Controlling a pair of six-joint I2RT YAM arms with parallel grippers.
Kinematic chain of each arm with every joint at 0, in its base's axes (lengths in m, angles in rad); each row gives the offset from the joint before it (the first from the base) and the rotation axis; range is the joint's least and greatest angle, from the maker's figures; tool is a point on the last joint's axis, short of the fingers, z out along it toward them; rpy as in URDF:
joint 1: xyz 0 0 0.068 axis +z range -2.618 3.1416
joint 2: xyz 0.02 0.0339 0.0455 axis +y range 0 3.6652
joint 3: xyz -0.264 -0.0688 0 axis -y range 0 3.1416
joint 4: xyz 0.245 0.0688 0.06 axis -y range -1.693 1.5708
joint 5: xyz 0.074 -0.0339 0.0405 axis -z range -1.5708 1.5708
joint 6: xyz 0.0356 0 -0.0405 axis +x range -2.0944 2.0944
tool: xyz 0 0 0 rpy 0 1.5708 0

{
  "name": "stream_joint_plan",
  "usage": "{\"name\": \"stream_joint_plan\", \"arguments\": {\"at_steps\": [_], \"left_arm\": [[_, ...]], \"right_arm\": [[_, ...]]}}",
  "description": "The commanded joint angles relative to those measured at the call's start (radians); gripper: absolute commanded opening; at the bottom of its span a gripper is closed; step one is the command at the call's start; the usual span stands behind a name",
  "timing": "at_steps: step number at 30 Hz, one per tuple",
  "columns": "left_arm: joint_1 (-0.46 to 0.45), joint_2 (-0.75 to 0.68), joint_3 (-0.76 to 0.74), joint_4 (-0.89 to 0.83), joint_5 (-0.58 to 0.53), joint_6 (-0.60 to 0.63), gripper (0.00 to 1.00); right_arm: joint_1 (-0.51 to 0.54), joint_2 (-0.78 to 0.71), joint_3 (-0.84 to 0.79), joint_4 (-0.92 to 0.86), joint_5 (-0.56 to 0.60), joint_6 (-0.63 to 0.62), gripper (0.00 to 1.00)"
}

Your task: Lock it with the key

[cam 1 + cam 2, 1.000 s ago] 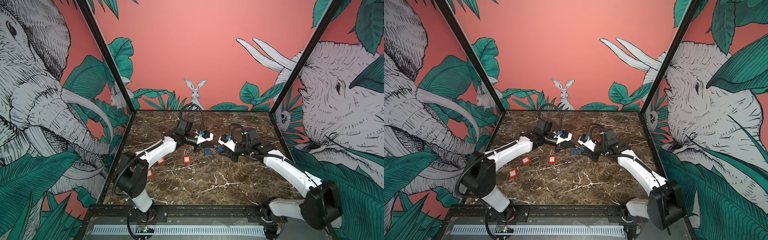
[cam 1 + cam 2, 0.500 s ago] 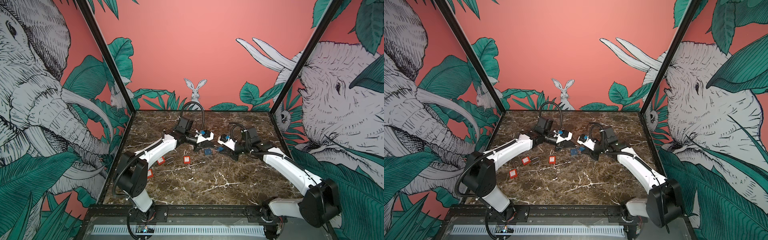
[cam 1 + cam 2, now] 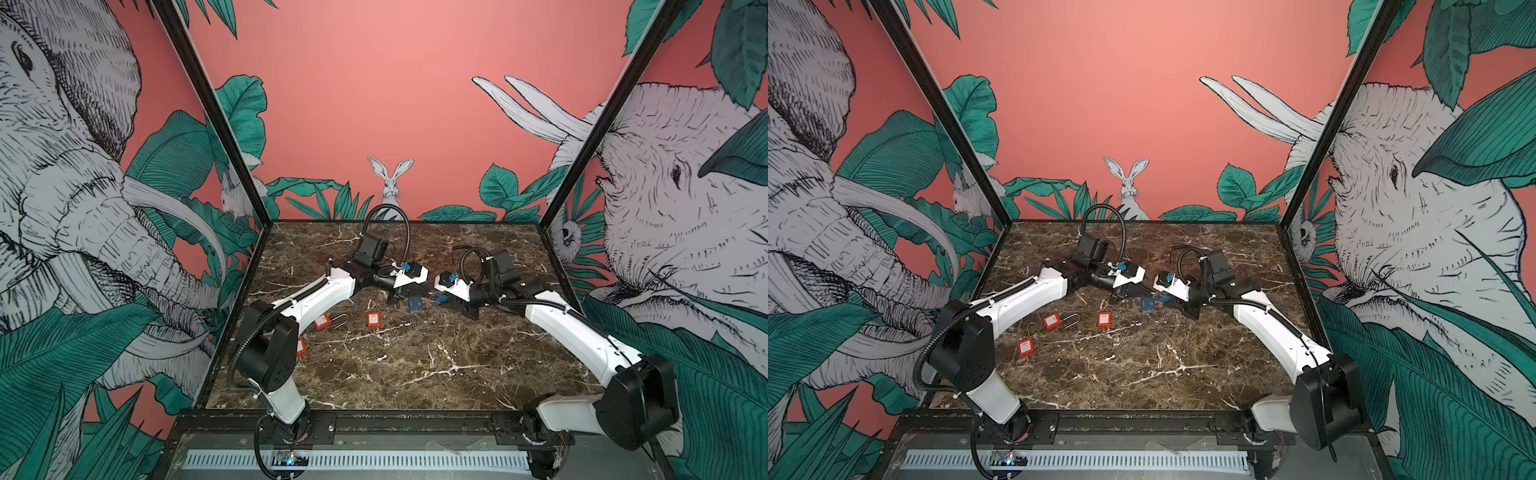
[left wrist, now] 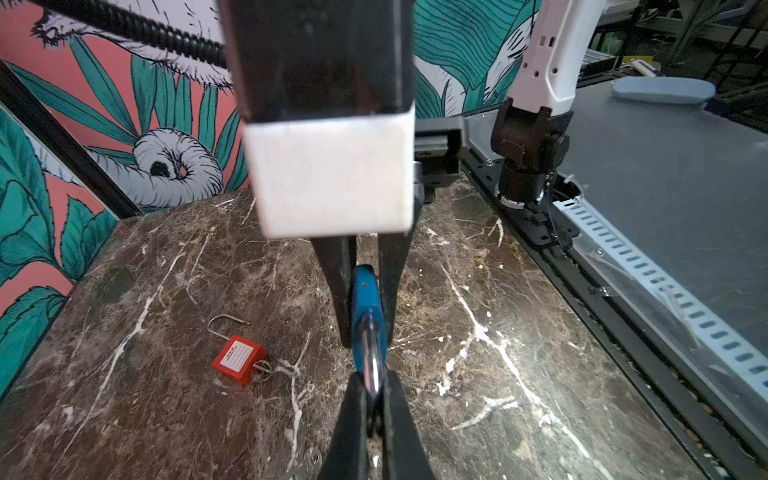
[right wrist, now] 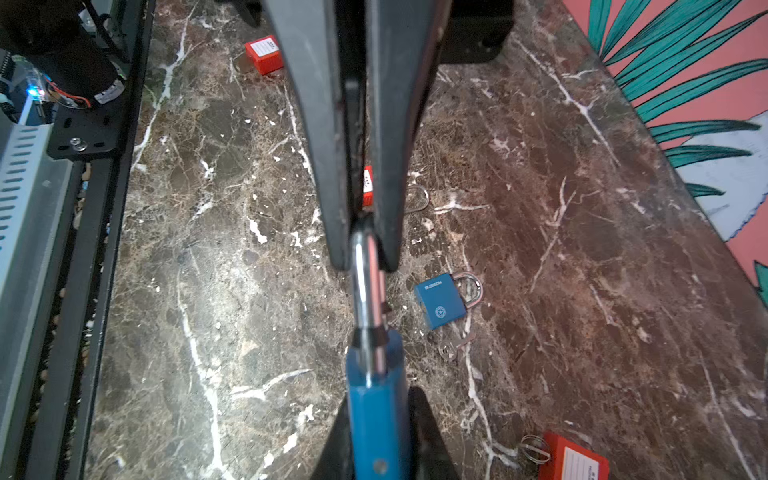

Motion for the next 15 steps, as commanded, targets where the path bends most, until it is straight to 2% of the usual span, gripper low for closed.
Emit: {"name": "stream_joint_plan", "arguments": {"at_steps": [1, 7, 15], "left_arm": [[-0.073, -0.042, -0.072, 0.061, 0.003, -0.019, 0.00], [-0.073, -0.064, -0.116, 0.141, -0.014, -0.037, 0.00], [-0.073, -0.032, -0.097, 0.082, 0.048, -0.034, 0.00]], "right_arm": [[0.013, 0.013, 0.110, 0.149, -0.165, 0.018, 0.00], [0.013, 0.051, 0.157, 0.128, -0.217, 0.067, 0.00], [0.011, 0.070, 0.199, 0.214, -0.229, 0.114, 0.00]]}}
